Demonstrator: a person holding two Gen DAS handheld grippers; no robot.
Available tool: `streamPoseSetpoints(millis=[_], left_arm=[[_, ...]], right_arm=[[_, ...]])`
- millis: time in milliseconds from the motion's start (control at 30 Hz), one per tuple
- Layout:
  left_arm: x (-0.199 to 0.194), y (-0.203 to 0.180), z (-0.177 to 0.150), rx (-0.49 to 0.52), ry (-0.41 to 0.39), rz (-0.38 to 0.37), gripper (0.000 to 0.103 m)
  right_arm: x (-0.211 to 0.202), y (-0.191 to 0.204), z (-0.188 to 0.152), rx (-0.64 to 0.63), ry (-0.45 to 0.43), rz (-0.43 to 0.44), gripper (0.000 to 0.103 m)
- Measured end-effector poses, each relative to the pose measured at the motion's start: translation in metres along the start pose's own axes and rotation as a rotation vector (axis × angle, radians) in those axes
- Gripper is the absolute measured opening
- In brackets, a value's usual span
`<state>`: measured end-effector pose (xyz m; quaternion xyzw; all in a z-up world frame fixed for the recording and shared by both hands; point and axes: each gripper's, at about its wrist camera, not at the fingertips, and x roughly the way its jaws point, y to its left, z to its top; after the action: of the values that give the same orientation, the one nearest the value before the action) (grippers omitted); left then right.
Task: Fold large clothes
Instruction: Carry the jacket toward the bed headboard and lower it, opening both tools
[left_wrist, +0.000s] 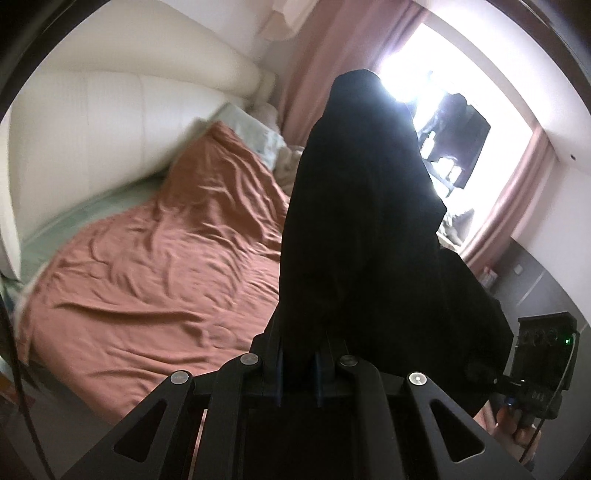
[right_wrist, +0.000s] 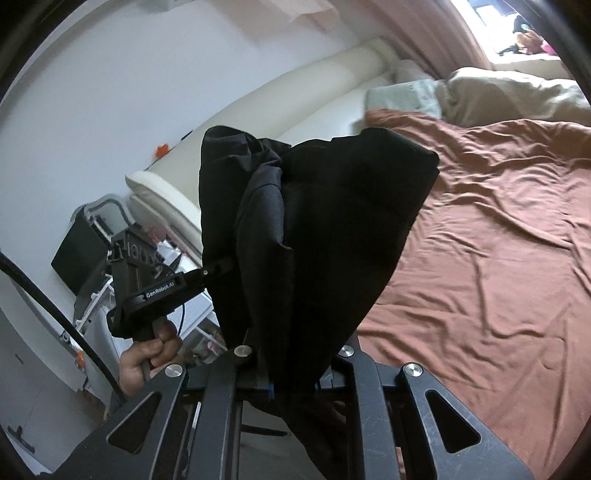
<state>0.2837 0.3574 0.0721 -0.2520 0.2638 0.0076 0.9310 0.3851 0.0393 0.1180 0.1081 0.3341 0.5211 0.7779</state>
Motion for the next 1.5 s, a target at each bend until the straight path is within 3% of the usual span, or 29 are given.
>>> streamPoseSetpoints(millis=[200, 500, 667, 933, 1233, 1300, 1367, 1400, 1500], left_arm=[[-0.018, 0.057, 0.033, -0.036, -0.016, 0.07, 0.011], [-0.03, 0.13, 0.076, -0.064, -0.018, 0.236, 0.011], [-0.015, 0.172, 0.092, -0.109, 0.017, 0.311, 0.011], [0.05, 0.227, 0.104, -0.103, 0.101, 0.409, 0.011], [0.134, 0.261, 0.106, -0.1, 0.187, 0.468, 0.012], [0.149, 0.264, 0.103, -0.083, 0.215, 0.525, 0.021], [0.155, 0.269, 0.094, -0.07, 0.209, 0.578, 0.038], [0.156, 0.27, 0.091, -0.079, 0.208, 0.574, 0.039], [0.152, 0.285, 0.069, -0.151, 0.231, 0.537, 0.04]], right_arm=[[0.07, 0.012, 0.019, -0.008, 0.04, 0.04, 0.01], [0.186, 0.023, 0.037, 0.038, 0.091, 0.145, 0.01], [0.249, 0.014, 0.038, 0.093, 0.141, 0.18, 0.01], [0.339, -0.028, 0.044, 0.175, 0.21, 0.19, 0.01], [0.399, -0.082, 0.053, 0.191, 0.246, 0.095, 0.01], [0.405, -0.091, 0.053, 0.198, 0.256, 0.064, 0.014], [0.419, -0.096, 0.051, 0.208, 0.287, -0.037, 0.021], [0.43, -0.107, 0.048, 0.224, 0.313, -0.086, 0.031], [0.458, -0.144, 0.03, 0.328, 0.41, -0.209, 0.036]])
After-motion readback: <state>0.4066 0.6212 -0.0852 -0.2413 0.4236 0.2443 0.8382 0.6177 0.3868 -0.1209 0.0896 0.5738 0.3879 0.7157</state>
